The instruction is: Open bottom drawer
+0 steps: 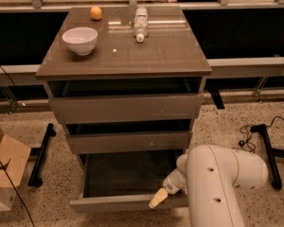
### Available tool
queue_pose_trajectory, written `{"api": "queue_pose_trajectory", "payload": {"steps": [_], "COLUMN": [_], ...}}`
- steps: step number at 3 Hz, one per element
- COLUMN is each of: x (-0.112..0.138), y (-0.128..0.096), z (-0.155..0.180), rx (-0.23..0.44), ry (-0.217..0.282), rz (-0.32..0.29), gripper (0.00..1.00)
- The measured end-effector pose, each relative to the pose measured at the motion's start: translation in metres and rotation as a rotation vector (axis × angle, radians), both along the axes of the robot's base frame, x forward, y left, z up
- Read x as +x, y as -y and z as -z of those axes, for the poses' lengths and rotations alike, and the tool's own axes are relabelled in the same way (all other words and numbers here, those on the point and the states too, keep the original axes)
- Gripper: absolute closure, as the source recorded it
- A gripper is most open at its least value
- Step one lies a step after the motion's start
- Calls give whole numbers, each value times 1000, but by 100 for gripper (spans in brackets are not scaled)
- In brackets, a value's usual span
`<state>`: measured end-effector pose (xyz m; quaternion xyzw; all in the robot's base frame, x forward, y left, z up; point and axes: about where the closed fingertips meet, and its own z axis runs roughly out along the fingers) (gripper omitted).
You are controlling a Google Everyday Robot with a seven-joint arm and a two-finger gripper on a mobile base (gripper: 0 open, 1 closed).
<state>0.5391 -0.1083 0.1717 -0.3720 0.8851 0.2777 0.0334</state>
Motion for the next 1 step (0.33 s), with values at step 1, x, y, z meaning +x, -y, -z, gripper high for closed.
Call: {"api": "queue_pose_trajectory", "payload": {"steps": [1], "x": [-43], "y": [4], "z": [6], "rx": [18], "ry": [-124], "rz": [21], "gripper": [0]}}
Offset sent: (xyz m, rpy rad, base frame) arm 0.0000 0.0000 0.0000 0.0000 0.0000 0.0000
